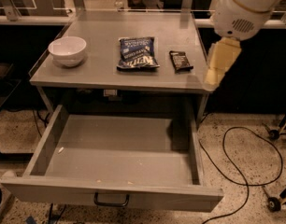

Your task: Place blue chip bag into top drawer

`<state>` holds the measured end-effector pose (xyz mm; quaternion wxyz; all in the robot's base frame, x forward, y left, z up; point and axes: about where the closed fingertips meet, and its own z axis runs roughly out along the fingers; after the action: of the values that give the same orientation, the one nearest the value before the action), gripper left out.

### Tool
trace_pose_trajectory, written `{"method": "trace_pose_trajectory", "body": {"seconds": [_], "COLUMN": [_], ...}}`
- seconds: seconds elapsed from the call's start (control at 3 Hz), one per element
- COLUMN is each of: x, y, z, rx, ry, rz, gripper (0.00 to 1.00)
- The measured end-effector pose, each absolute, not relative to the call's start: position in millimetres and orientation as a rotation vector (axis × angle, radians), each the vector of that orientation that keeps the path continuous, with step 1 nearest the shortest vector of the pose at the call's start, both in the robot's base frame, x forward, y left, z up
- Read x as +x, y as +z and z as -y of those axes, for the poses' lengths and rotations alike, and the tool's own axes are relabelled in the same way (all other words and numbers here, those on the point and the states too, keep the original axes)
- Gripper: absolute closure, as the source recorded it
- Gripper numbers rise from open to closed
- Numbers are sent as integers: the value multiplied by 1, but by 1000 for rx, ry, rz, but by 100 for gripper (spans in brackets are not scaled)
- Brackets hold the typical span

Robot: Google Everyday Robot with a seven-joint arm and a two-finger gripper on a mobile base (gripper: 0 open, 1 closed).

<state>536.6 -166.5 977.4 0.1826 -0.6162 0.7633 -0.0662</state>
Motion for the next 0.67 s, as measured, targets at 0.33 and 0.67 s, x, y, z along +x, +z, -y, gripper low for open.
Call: {"method": "trace_pose_trajectory", "body": {"seconds": [0.33, 0.67], "x": [572, 580], "y": [984, 990], "z": [147, 139], "rx": [-1768, -1768], "ry": [-192, -193], "rz": [-2129, -2110], "gripper": [0, 0]}}
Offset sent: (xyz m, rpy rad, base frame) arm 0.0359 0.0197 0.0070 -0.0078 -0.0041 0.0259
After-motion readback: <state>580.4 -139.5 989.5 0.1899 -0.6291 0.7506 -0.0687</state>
